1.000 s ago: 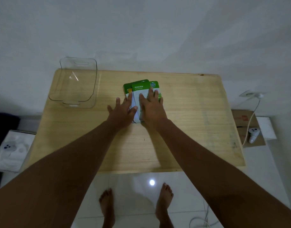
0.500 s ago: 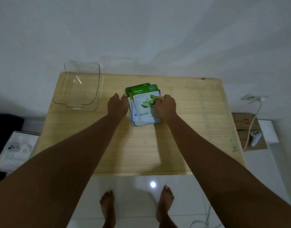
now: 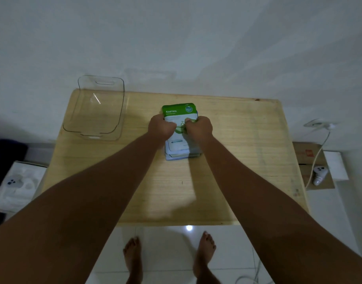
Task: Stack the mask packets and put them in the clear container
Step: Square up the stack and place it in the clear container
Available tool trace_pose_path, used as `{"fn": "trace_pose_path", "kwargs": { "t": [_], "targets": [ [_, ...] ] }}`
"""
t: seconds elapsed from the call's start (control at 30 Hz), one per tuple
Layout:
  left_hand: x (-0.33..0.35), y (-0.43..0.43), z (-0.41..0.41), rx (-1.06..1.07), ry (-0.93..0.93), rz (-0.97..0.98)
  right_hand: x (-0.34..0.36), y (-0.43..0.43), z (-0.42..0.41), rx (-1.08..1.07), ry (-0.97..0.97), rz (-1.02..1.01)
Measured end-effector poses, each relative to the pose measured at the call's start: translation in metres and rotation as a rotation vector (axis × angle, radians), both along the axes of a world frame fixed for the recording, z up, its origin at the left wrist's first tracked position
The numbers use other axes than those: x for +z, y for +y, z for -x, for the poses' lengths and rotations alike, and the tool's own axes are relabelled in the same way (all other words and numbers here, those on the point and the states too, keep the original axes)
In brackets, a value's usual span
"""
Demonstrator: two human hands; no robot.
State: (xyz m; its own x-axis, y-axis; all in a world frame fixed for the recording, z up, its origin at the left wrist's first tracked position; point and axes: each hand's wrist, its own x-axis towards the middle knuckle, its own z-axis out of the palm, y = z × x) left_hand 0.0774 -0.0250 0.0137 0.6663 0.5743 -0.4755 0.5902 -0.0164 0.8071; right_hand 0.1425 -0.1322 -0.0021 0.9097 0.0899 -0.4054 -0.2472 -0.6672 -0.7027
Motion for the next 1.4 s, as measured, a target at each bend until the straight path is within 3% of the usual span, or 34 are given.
{"fn": "trace_pose_path", "kwargs": {
  "t": [0.23,0.4,0.5,0.6,0.77,1.03,1.4],
  "targets": [
    [-0.005,0.026,-0.007,-0.067,0.170,-0.040,0.011,-0.005,-0.018,0.077,0.090,0.018],
    [0.015,0.015,-0.007,-0.290,0.231,-0.459,0.018,0.001,-0.019,0.146,0.125,0.007],
    [0.016,0.013,-0.006,-0.356,0.258,-0.504,0.022,0.000,-0.019,0.156,0.132,0.014],
    [0.018,0.016,-0.007,-0.360,0.324,-0.376,0.018,-0.003,-0.019,0.145,0.118,0.026],
    [0.017,0.019,-0.006,-0.119,0.339,-0.016,0.016,-0.007,-0.015,0.096,0.107,-0.016],
    [0.006,0.013,-0.001,-0.028,0.291,0.302,0.017,-0.012,-0.012,0.031,0.225,-0.118],
    [0.000,0.004,0.001,0.045,0.155,0.239,0.012,-0.013,-0.001,-0.011,0.285,-0.245]
  ]
}}
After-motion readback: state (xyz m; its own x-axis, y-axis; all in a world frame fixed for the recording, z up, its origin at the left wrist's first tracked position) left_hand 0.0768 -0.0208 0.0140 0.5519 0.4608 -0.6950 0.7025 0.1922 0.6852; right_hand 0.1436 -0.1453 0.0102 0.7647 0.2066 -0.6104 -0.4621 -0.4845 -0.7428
